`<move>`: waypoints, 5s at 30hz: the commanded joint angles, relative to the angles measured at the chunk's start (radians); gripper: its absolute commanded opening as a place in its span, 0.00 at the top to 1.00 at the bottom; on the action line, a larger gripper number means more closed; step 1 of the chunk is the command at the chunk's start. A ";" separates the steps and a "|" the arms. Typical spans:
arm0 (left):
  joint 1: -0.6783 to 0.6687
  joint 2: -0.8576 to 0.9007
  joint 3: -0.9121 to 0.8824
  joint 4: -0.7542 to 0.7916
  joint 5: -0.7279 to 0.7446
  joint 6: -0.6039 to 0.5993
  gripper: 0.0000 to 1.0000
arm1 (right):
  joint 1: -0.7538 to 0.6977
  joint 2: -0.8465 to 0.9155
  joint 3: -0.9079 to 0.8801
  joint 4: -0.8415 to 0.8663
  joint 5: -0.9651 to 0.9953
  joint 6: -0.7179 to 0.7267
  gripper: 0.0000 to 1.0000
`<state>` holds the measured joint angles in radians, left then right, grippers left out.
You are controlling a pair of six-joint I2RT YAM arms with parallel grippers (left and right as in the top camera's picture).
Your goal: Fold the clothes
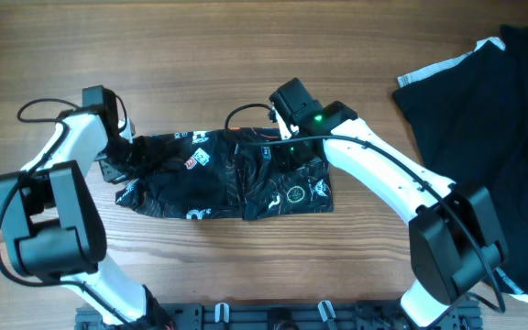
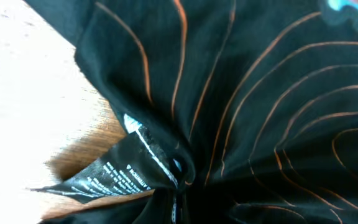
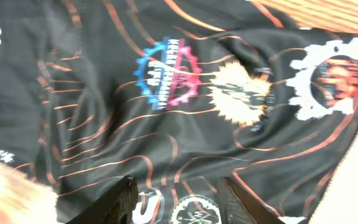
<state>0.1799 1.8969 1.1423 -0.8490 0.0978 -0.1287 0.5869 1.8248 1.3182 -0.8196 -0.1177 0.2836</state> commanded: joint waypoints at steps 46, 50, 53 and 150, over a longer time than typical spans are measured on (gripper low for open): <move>-0.591 0.064 0.534 -0.533 0.236 -0.157 0.96 | -0.276 -0.007 0.009 -0.050 -0.007 -0.067 0.54; -0.404 0.012 0.534 -0.505 0.144 -0.171 0.96 | -0.254 -0.007 0.009 -0.029 -0.346 -0.319 0.48; -0.248 0.005 0.533 -0.443 0.144 -0.198 0.91 | -0.159 -0.007 0.009 0.047 -0.354 -0.349 0.38; -0.313 0.148 0.240 -0.047 -0.025 0.021 0.20 | -0.037 -0.028 -0.004 -0.195 0.163 0.219 0.55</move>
<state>-0.1421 2.0289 1.3678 -0.8585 0.2165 -0.1242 0.5514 1.7924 1.3174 -1.0145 0.0280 0.4938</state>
